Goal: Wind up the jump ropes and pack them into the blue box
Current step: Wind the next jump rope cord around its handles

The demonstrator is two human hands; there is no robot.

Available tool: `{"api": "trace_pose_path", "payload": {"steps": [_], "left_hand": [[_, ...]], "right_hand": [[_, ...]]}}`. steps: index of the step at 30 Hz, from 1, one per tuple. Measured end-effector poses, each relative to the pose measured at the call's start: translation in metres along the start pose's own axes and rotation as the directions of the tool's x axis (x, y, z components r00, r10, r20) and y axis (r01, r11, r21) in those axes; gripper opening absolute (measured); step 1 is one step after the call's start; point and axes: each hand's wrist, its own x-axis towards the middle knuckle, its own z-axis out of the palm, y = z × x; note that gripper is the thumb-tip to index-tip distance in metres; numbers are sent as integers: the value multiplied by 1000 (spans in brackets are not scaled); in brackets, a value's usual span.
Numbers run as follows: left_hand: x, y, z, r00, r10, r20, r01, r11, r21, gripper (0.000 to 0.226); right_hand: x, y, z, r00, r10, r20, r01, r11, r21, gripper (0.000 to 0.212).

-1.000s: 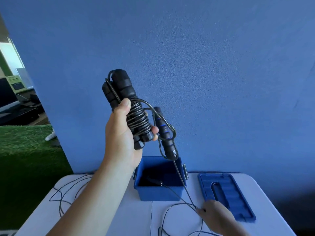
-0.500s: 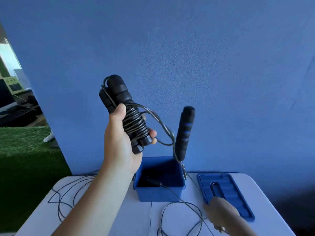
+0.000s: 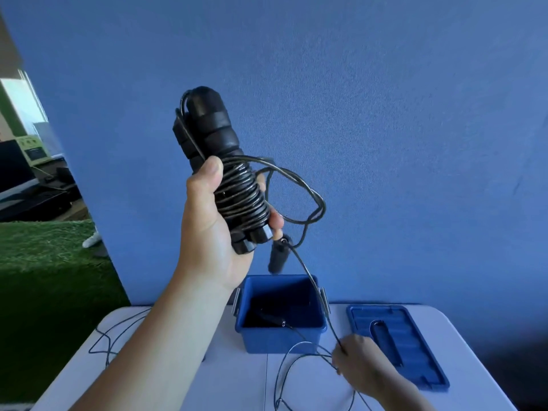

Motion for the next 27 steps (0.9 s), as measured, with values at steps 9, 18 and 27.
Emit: {"api": "trace_pose_path", "payload": {"steps": [9, 18, 27], "left_hand": [[4, -1, -7, 998, -55, -31, 53, 998, -42, 62], [2, 3, -3, 1000, -24, 11, 24, 999, -26, 55], [6, 0, -8, 996, 71, -52, -70, 997, 15, 33]], "right_hand": [[-40, -29, -7, 961, -215, 173, 146, 928, 344, 17], [-63, -56, -30, 917, -398, -30, 354, 776, 523, 14], [-110, -105, -63, 680, -419, -602, 734, 392, 555, 26]]}}
